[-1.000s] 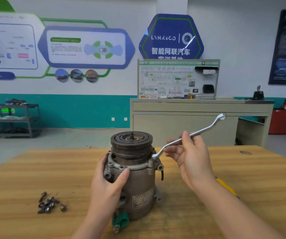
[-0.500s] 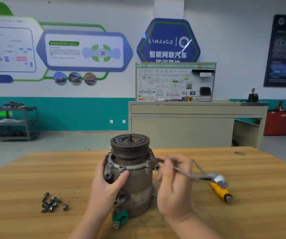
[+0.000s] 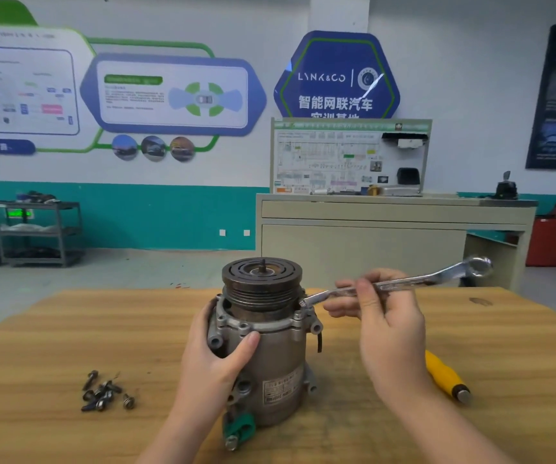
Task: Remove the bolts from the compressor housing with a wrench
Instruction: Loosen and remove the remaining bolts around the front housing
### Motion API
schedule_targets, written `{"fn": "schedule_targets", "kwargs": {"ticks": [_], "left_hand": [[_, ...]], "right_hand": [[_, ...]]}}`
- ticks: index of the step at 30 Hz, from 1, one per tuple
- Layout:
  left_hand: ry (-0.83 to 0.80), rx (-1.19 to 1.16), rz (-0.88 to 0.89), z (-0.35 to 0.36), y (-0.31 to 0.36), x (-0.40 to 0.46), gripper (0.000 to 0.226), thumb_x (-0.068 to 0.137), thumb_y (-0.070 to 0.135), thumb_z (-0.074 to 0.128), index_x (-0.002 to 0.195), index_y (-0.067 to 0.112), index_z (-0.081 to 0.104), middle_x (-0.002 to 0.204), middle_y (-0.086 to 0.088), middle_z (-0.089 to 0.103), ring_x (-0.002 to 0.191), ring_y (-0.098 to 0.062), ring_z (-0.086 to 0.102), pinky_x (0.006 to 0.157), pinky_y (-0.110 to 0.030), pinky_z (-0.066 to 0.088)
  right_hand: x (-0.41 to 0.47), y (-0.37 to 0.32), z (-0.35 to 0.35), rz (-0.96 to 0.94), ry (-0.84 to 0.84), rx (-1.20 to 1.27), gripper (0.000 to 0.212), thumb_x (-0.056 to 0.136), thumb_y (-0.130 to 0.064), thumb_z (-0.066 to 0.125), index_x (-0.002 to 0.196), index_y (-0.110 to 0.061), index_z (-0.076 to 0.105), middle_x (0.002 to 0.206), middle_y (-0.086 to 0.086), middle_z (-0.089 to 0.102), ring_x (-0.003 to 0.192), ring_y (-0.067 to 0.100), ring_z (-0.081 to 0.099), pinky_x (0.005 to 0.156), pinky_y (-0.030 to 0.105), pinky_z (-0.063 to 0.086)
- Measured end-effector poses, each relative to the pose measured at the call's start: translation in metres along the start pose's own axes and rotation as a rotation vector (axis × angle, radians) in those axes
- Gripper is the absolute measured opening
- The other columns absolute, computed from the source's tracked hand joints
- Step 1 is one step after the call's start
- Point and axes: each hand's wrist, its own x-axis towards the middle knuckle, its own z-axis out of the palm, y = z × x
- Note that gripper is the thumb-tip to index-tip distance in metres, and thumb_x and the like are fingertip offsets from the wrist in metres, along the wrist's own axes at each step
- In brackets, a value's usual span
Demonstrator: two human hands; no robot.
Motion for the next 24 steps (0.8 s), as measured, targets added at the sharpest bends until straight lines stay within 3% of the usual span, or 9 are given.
{"fn": "schedule_targets", "kwargs": {"ticks": [4, 6, 10, 13, 15, 17, 19, 22, 24], "left_hand": [[-0.002, 0.027, 0.013, -0.001, -0.003, 0.0, 0.073, 0.067, 0.048, 0.078, 0.131, 0.042, 0.043, 0.124, 0.022, 0.056, 0.11, 0.011, 0.053, 0.083, -0.012, 0.044], [-0.002, 0.035, 0.012, -0.001, -0.004, 0.0, 0.076, 0.067, 0.049, 0.078, 0.133, 0.039, 0.042, 0.125, 0.022, 0.056, 0.109, 0.013, 0.053, 0.084, -0.013, 0.043], [0.008, 0.05, 0.025, 0.001, -0.001, 0.0, 0.079, 0.065, 0.053, 0.078, 0.133, 0.037, 0.042, 0.125, 0.022, 0.056, 0.108, 0.015, 0.052, 0.08, -0.006, 0.043], [-0.004, 0.063, 0.007, 0.0, -0.001, -0.001, 0.075, 0.064, 0.048, 0.08, 0.128, 0.043, 0.041, 0.124, 0.019, 0.057, 0.109, 0.01, 0.054, 0.08, -0.01, 0.044], [-0.015, 0.077, 0.004, -0.001, -0.001, 0.0, 0.072, 0.071, 0.036, 0.083, 0.126, 0.046, 0.039, 0.125, 0.017, 0.057, 0.11, 0.007, 0.054, 0.082, -0.012, 0.044], [-0.002, 0.094, 0.015, -0.001, -0.002, 0.0, 0.074, 0.069, 0.042, 0.082, 0.129, 0.042, 0.039, 0.126, 0.016, 0.056, 0.112, 0.007, 0.053, 0.084, -0.012, 0.042], [0.008, 0.095, 0.017, -0.001, 0.0, -0.001, 0.078, 0.067, 0.052, 0.08, 0.132, 0.039, 0.039, 0.127, 0.017, 0.054, 0.113, 0.01, 0.05, 0.084, -0.01, 0.04], [-0.006, 0.076, -0.002, -0.001, 0.001, -0.002, 0.081, 0.067, 0.057, 0.076, 0.136, 0.037, 0.039, 0.13, 0.017, 0.053, 0.116, 0.005, 0.051, 0.089, -0.015, 0.043], [-0.011, 0.064, -0.01, -0.001, 0.0, -0.002, 0.083, 0.067, 0.058, 0.077, 0.137, 0.036, 0.039, 0.131, 0.014, 0.053, 0.119, -0.002, 0.051, 0.094, -0.024, 0.045]], "right_hand": [[-0.007, -0.005, -0.002, -0.132, -0.13, -0.091, 0.012, 0.095, -0.04, 0.051, 0.089, -0.05, 0.054, 0.085, -0.005, 0.073, 0.07, 0.011, 0.072, 0.064, 0.023, 0.057], [-0.008, -0.007, -0.004, -0.259, -0.174, -0.161, 0.007, 0.096, -0.045, 0.049, 0.095, -0.042, 0.056, 0.078, -0.003, 0.073, 0.073, 0.006, 0.072, 0.065, 0.026, 0.058], [-0.012, -0.014, 0.0, -0.506, -0.257, -0.346, 0.037, 0.098, -0.033, 0.047, 0.095, -0.003, 0.067, 0.079, 0.002, 0.072, 0.077, 0.002, 0.069, 0.068, 0.022, 0.056], [-0.018, -0.015, 0.014, -0.662, -0.302, -0.444, 0.027, 0.095, -0.022, 0.054, 0.09, 0.001, 0.068, 0.08, 0.004, 0.069, 0.074, 0.009, 0.063, 0.07, 0.015, 0.05], [-0.025, -0.012, 0.022, -0.685, -0.299, -0.448, 0.033, 0.098, -0.023, 0.047, 0.085, 0.002, 0.064, 0.078, 0.005, 0.064, 0.073, 0.009, 0.056, 0.072, 0.009, 0.042], [-0.036, -0.007, 0.029, -0.554, -0.212, -0.344, 0.037, 0.101, -0.026, 0.039, 0.084, 0.0, 0.06, 0.078, 0.006, 0.06, 0.073, 0.011, 0.054, 0.07, 0.015, 0.045], [-0.044, -0.006, 0.037, -0.324, -0.014, -0.139, 0.029, 0.1, -0.026, 0.037, 0.087, -0.009, 0.056, 0.076, 0.003, 0.058, 0.069, 0.012, 0.055, 0.065, 0.024, 0.048], [-0.036, -0.011, 0.05, 0.007, 0.289, 0.244, 0.021, 0.101, -0.023, 0.031, 0.084, -0.017, 0.042, 0.066, 0.0, 0.055, 0.049, 0.011, 0.043, 0.047, 0.02, 0.039], [-0.014, -0.005, 0.048, 0.274, 0.454, 0.376, 0.023, 0.103, -0.02, 0.03, 0.082, -0.016, 0.038, 0.06, 0.001, 0.055, 0.038, 0.012, 0.038, 0.039, 0.019, 0.033]]}}
